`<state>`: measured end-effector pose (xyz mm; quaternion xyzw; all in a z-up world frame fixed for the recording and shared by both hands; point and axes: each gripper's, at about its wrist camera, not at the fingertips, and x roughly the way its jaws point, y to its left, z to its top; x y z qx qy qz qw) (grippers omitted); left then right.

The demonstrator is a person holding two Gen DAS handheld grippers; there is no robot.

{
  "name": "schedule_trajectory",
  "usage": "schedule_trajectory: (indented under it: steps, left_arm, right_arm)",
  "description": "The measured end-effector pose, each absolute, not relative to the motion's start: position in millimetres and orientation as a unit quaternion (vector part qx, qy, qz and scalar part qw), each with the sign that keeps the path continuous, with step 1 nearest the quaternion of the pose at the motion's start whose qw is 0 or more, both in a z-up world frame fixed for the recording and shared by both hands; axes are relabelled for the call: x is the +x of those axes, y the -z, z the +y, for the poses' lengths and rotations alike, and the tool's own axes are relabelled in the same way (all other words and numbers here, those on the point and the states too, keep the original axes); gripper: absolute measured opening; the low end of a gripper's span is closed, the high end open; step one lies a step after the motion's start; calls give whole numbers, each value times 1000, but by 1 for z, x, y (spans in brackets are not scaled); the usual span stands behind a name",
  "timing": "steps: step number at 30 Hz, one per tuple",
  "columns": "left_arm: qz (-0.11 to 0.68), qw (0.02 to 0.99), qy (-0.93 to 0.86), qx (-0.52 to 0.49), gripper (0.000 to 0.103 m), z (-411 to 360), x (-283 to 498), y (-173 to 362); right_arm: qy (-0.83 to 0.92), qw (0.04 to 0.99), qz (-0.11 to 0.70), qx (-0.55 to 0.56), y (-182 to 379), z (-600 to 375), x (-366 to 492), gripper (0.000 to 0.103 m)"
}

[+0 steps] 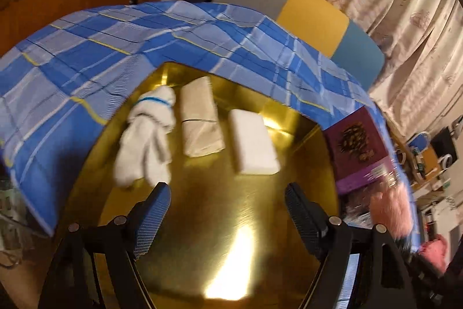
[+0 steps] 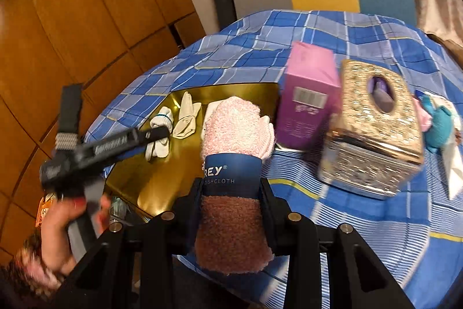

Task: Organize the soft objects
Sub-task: 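Lower the pink washcloth into the gold tray beside the sponge, open right gripper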

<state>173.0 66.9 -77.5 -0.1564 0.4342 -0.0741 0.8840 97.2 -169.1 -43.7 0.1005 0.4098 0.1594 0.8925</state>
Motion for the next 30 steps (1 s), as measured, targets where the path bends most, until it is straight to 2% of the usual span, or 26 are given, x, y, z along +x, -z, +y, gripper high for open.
schedule_trajectory:
  steps: [26,28,30]
  left_arm:
    - [417,896,9,-156,82,100,146,79]
    - [419,894,9,-155,82,99,146,80]
    - [421,893,13,-156,82,98,146,81]
  right_arm:
    - [-39,896,441,42,74,-97,245,40]
    - [-28,899,437,28,75,-94,250,51]
    - [-23,900,435,19,74,-92,251,54]
